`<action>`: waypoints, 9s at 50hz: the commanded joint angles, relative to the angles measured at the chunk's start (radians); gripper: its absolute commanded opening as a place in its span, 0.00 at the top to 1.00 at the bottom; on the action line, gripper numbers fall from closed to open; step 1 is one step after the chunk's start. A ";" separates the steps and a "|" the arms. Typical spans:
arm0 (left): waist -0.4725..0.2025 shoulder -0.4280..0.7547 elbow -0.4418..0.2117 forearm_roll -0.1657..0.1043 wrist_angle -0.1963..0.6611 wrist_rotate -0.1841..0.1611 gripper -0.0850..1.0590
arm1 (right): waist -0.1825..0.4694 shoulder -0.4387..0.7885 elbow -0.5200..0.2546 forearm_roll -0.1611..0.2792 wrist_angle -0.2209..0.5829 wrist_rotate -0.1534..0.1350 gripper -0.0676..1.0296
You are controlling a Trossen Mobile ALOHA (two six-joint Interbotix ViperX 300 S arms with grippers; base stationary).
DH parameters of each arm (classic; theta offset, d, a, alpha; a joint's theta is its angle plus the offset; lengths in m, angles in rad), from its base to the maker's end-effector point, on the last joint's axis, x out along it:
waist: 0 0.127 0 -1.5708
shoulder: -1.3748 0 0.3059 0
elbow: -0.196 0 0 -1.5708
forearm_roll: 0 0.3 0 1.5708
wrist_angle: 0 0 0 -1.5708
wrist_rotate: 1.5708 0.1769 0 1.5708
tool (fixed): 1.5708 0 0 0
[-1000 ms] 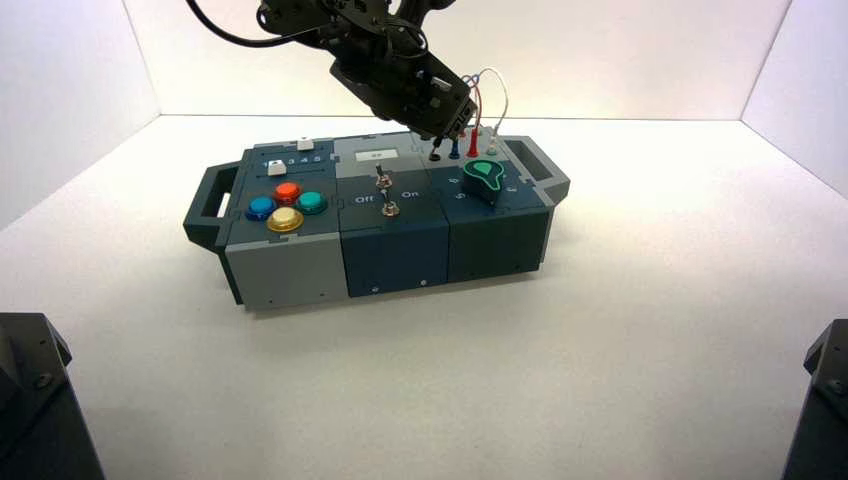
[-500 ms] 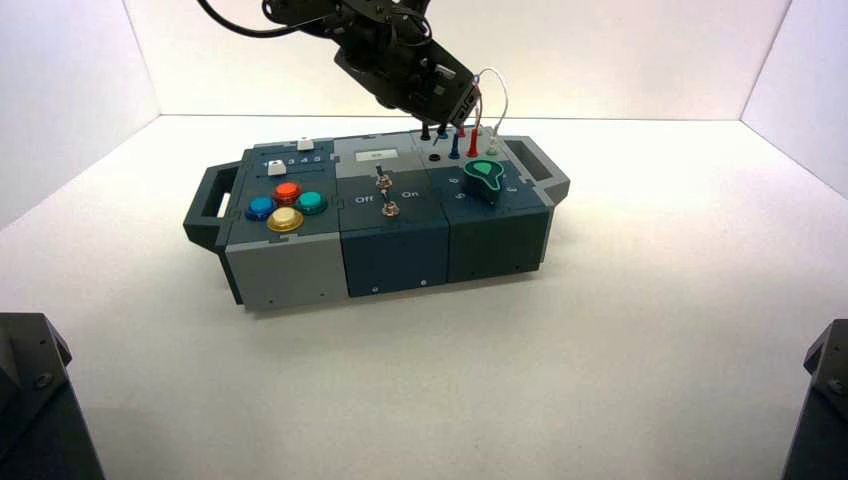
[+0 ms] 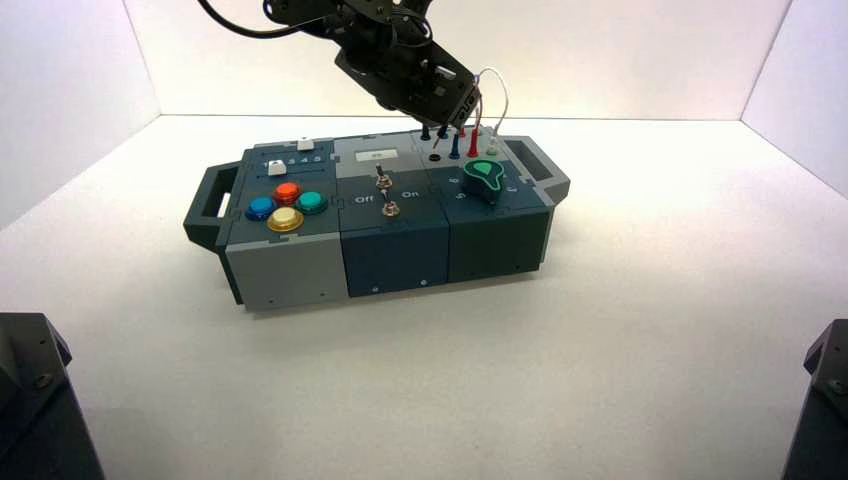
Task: Insert the black wire.
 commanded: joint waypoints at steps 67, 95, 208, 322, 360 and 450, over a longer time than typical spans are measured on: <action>-0.017 0.017 -0.034 0.005 -0.011 -0.008 0.95 | -0.003 0.008 -0.015 -0.002 -0.015 -0.002 0.96; -0.009 0.000 -0.038 0.017 -0.009 0.009 0.95 | -0.002 0.012 -0.015 -0.002 -0.015 0.000 0.96; 0.002 0.020 -0.028 0.040 -0.006 0.000 0.95 | -0.006 0.017 -0.015 -0.008 -0.017 0.000 0.96; 0.002 -0.031 0.060 0.040 -0.008 -0.005 0.95 | -0.006 0.015 -0.014 -0.008 -0.020 -0.002 0.96; 0.018 -0.035 0.031 0.040 -0.020 0.008 0.95 | -0.006 0.015 -0.014 -0.008 -0.020 0.000 0.96; 0.015 0.002 -0.026 0.052 -0.005 0.003 0.95 | -0.006 0.015 -0.012 -0.009 -0.021 0.000 0.96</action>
